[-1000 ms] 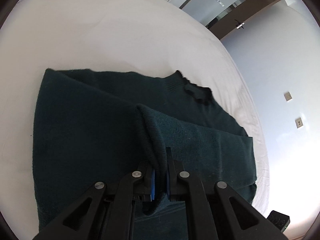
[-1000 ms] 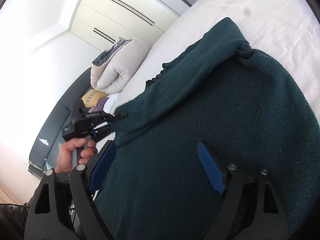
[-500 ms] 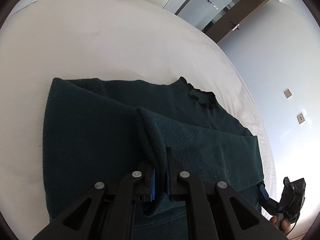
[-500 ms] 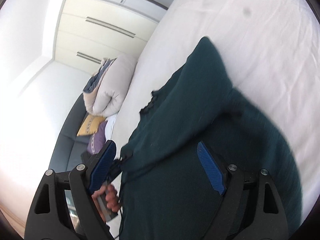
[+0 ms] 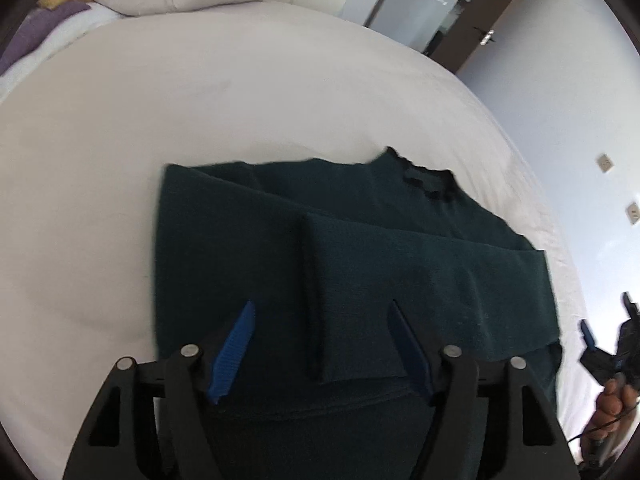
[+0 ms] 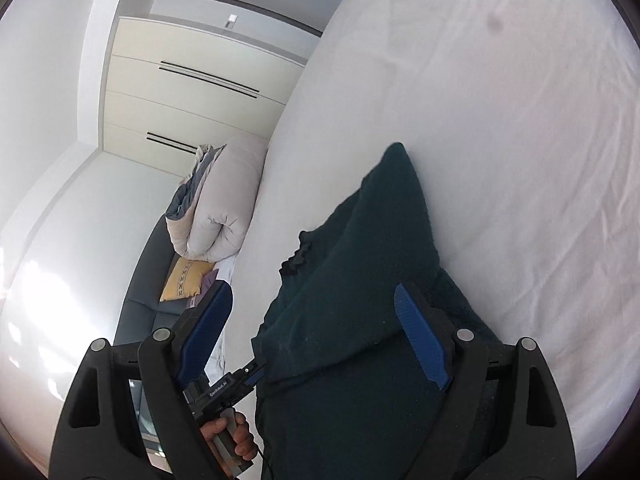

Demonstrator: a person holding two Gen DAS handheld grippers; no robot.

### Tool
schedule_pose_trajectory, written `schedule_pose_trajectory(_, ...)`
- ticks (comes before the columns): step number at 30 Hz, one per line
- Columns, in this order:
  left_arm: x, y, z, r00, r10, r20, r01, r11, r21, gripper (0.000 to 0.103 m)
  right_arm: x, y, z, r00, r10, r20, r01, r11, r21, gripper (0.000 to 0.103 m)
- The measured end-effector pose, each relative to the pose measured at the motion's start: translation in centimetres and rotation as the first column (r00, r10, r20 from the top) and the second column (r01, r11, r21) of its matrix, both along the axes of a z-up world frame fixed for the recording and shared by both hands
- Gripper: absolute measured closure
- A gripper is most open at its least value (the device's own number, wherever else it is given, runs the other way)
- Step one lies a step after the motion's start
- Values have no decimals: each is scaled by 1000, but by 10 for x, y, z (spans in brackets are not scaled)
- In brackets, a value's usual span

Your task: Fold small clothes

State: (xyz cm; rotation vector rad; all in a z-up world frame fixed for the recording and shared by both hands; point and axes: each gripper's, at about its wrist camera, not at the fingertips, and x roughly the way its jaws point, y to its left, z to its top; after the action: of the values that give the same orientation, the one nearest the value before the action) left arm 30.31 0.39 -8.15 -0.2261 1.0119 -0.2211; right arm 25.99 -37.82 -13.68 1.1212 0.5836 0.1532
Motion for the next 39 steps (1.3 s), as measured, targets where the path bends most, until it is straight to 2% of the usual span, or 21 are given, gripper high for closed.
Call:
schedule_pose_trajectory(1, -2, 2, 5, 999, 26, 26, -27, 999, 38, 31, 0, -5, 9, 1000, 10, 3, -10, 1000, -12, 20)
schedule_pose_trajectory(3, -6, 1, 17, 995, 32, 98, -39, 997, 63, 31, 13, -8, 22, 999, 46, 1, -45, 997, -58, 20)
schedule_pose_trajectory(5, -8, -9, 25, 986, -1, 166, -19, 993, 119, 31, 36, -11, 25, 993, 116, -26, -117, 991, -64, 20)
schedule_pose_trajectory(7, -6, -24, 22, 974, -75, 214, 51, 992, 115, 31, 59, -15, 22, 990, 138, -26, -139, 988, -62, 20)
schedule_pose_trajectory(8, -1, -32, 15, 973, -103, 205, 79, 990, 121, 31, 74, -20, 16, 990, 132, -42, -134, 990, -53, 20)
schedule_pose_trajectory(10, 10, -43, -13, 985, -123, 118, 102, 980, 170, 31, 93, -26, 3, 990, 134, -38, -134, 991, -3, 20)
schedule_pose_trajectory(11, 14, -42, -25, 988, -129, 89, 112, 979, 171, 29, 100, -28, -3, 989, 142, -41, -141, 990, 14, 20)
schedule_pose_trajectory(12, 10, -40, -30, 983, -127, 131, 105, 980, 169, 27, 109, -29, -13, 985, 155, -72, -153, 988, 26, 20)
schedule_pose_trajectory(14, 7, -37, -30, 981, -124, 151, 99, 981, 167, 27, 117, -24, -35, 971, 178, -159, -176, 984, 25, 20)
schedule_pose_trajectory(15, 7, -38, -30, 981, -127, 149, 100, 980, 173, 27, 114, -21, -39, 970, 194, -143, -195, 981, 11, 20)
schedule_pose_trajectory(17, 8, -36, -30, 981, -128, 146, 102, 980, 170, 27, 101, -17, -33, 968, 223, -118, -229, 973, -42, 20)
schedule_pose_trajectory(21, 8, -36, -31, 980, -126, 154, 99, 980, 170, 27, 77, -12, -29, 959, 250, -135, -256, 966, -24, 20)
schedule_pose_trajectory(24, 4, -40, -33, 980, -125, 154, 99, 981, 170, 27, 67, -8, -32, 955, 258, -147, -269, 962, -54, 20)
schedule_pose_trajectory(26, -2, -36, -29, 982, -117, 146, 96, 985, 141, 27, 59, -7, -41, 959, 261, -110, -270, 960, -70, 20)
schedule_pose_trajectory(27, -10, -27, -22, 984, -105, 142, 90, 990, 112, 27, 55, -4, -41, 957, 273, -94, -281, 956, -87, 22)
schedule_pose_trajectory(30, -46, 3, -2, 984, -69, 161, 66, 998, 20, 26, 32, -4, -28, 965, 225, -135, -239, 966, -99, 20)
schedule_pose_trajectory(32, -78, 31, 8, 984, -19, 176, 20, 1000, -3, 20, 5, -1, -8, 972, 212, -105, -224, 968, -118, 20)
schedule_pose_trajectory(34, -110, 60, 12, 985, 33, 171, -25, 998, -50, 16, -30, 7, 13, 976, 210, -66, -219, 958, -184, 20)
schedule_pose_trajectory(37, -157, 94, 6, 989, 89, 117, -78, 993, -92, 16, -85, 26, 28, 971, 227, -70, -237, 930, -280, 20)
schedule_pose_trajectory(39, -182, 105, -2, 994, 88, 61, -81, 990, -114, 16, -119, 41, 28, 963, 250, -98, -269, 907, -325, 20)
